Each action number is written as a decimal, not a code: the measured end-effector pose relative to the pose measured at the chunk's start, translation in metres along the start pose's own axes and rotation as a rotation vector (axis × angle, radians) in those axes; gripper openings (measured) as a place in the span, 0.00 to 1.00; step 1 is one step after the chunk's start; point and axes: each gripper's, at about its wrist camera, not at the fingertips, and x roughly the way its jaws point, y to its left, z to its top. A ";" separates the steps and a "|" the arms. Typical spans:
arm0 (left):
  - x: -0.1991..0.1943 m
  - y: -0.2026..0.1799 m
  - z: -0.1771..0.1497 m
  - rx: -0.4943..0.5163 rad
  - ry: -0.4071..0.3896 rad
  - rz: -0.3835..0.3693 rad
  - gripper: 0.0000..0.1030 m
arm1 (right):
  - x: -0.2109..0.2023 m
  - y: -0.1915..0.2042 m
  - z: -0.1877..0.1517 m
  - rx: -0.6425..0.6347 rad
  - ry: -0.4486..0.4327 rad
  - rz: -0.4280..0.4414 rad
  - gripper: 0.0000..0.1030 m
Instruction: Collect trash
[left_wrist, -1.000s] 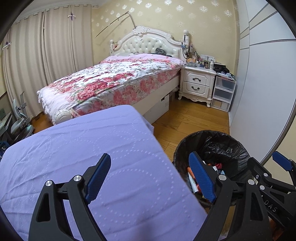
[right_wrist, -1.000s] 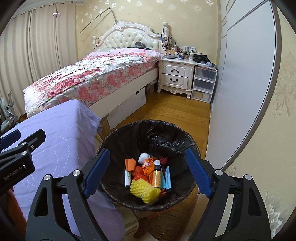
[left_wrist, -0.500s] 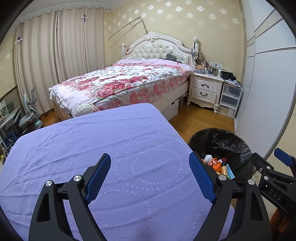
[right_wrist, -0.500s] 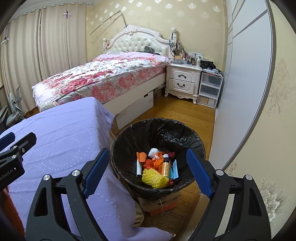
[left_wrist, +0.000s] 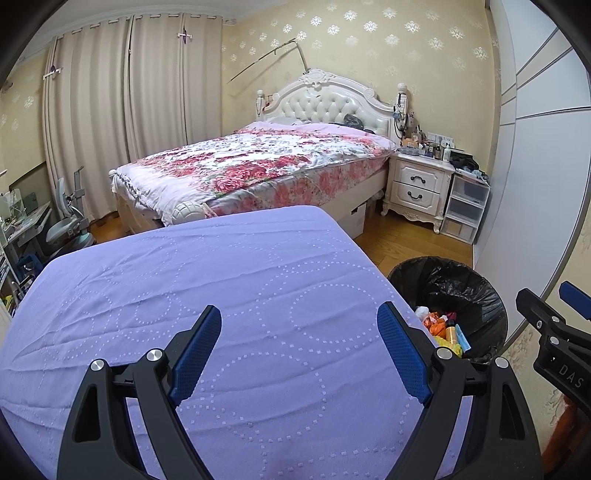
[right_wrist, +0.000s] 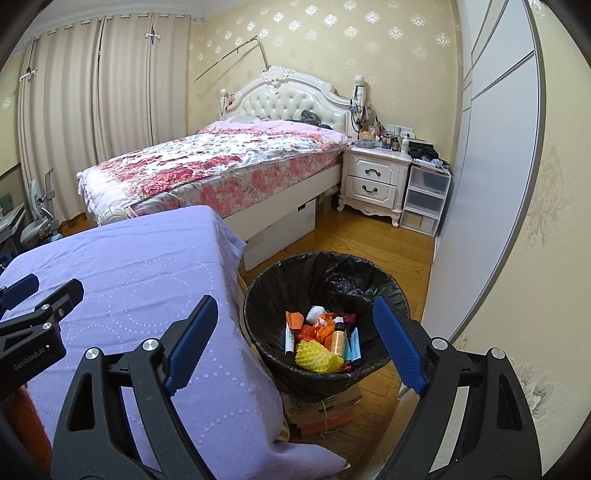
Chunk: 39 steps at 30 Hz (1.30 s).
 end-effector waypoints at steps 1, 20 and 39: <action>-0.001 0.000 0.000 -0.002 -0.001 0.000 0.81 | -0.001 0.000 0.000 0.000 -0.004 0.001 0.82; -0.002 0.004 -0.004 -0.006 -0.003 0.001 0.81 | -0.004 0.004 0.002 -0.003 -0.008 0.004 0.82; -0.001 0.004 -0.004 -0.006 0.001 0.002 0.81 | -0.004 0.004 0.002 -0.003 -0.007 0.005 0.82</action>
